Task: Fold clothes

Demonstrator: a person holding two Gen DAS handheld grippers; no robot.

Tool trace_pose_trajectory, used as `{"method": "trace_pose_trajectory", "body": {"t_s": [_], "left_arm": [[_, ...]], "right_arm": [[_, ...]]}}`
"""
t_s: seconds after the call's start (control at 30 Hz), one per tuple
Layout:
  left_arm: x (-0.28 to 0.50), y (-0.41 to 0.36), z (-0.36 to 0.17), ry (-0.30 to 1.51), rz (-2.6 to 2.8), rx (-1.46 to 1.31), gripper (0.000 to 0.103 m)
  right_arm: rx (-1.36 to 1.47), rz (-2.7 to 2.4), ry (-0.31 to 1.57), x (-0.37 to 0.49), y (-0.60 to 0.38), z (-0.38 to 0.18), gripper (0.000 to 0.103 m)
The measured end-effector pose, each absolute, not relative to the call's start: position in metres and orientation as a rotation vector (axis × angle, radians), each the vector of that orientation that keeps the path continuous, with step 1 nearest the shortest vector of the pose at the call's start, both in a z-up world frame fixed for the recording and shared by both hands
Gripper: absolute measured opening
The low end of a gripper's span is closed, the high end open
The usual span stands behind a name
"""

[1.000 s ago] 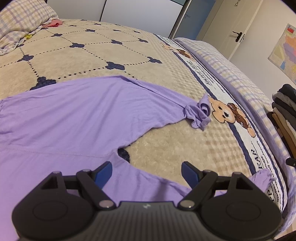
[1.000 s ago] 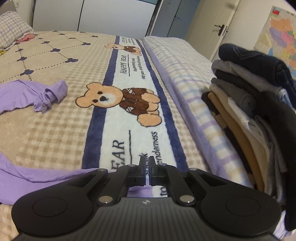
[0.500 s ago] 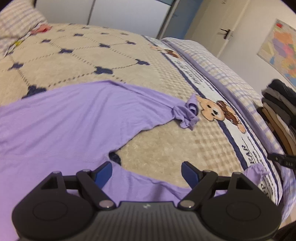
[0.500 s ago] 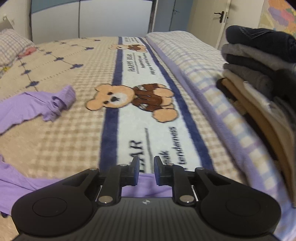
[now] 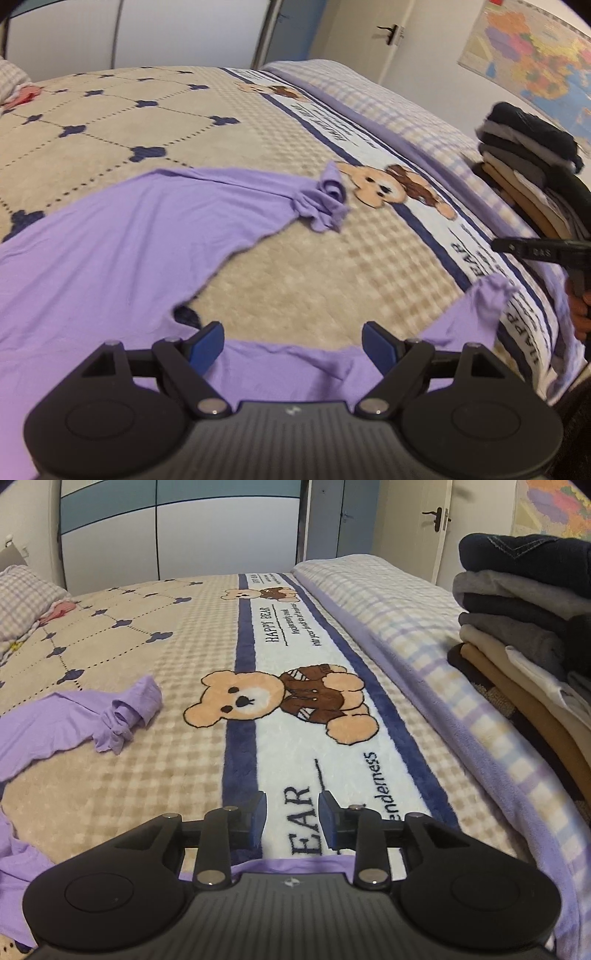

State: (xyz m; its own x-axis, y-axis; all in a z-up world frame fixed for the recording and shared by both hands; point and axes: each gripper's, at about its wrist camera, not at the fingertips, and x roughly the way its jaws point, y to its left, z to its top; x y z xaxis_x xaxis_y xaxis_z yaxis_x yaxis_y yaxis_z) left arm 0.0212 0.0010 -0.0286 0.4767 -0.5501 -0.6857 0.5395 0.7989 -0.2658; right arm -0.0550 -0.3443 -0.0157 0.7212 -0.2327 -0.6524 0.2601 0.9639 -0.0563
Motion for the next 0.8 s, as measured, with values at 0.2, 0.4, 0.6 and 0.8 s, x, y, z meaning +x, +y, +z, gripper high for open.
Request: {"method": "trace_pose_trajectory", "body": {"t_s": [0.2,0.4,0.6,0.8], "left_arm": [[0.025,0.009,-0.030,0.855,-0.701,-0.052,0.079],[0.027,0.012,-0.032,0.856,-0.745,-0.056,0.073],[0.027,0.011,-0.034,0.852,-0.800,-0.033,0.072],[0.023,0.003,-0.036,0.843,-0.892,0.077,0.072]], "right_arm": [[-0.022,-0.211,0.731,-0.060,-0.337,-0.023,0.035],[-0.009,-0.222,0.740,-0.071,-0.357,-0.025,0.035],[0.037,-0.174,0.742,-0.080,-0.374,-0.029,0.035],[-0.136,0.039,0.741,-0.080,-0.337,-0.041,0.035]]}}
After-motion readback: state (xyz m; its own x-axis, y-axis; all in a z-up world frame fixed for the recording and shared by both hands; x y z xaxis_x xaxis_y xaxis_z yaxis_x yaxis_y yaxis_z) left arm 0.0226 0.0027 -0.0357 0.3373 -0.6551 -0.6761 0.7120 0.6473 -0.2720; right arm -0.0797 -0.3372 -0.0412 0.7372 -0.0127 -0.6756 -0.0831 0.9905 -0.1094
